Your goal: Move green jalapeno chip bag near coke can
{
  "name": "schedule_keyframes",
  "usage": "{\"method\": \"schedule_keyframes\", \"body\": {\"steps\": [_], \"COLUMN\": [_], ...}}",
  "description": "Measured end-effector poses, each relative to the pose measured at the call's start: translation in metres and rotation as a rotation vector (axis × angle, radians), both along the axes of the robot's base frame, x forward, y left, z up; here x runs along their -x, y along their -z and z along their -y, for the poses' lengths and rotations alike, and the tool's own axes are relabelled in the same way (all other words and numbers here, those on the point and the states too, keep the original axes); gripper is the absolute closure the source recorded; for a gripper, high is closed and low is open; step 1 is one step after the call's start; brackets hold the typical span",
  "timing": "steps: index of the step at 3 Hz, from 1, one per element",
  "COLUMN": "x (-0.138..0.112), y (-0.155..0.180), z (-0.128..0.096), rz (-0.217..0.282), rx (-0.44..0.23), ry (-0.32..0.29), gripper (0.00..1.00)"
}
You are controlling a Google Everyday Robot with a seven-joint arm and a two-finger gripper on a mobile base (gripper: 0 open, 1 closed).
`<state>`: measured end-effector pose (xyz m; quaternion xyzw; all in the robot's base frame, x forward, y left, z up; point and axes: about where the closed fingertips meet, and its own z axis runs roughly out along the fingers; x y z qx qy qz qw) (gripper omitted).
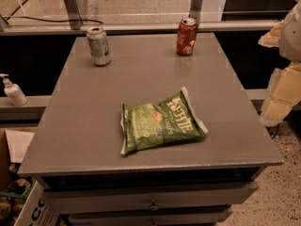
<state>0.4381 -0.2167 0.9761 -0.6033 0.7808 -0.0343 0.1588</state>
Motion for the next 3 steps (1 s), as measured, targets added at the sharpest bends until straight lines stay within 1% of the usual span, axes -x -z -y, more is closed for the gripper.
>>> {"method": "schedule_keyframes", "body": {"steps": [1,2,3], "x": [0.0,-0.002,-0.008], "y": [0.0,0.0,0.013], "z": [0.0,-0.002,-0.019], "rz": [0.0,0.012,0.009], "rx": [0.0,-0.029,-0.108], "ry": [0.0,-0.005,-0.013], "gripper": [0.0,0.0,0.0]}}
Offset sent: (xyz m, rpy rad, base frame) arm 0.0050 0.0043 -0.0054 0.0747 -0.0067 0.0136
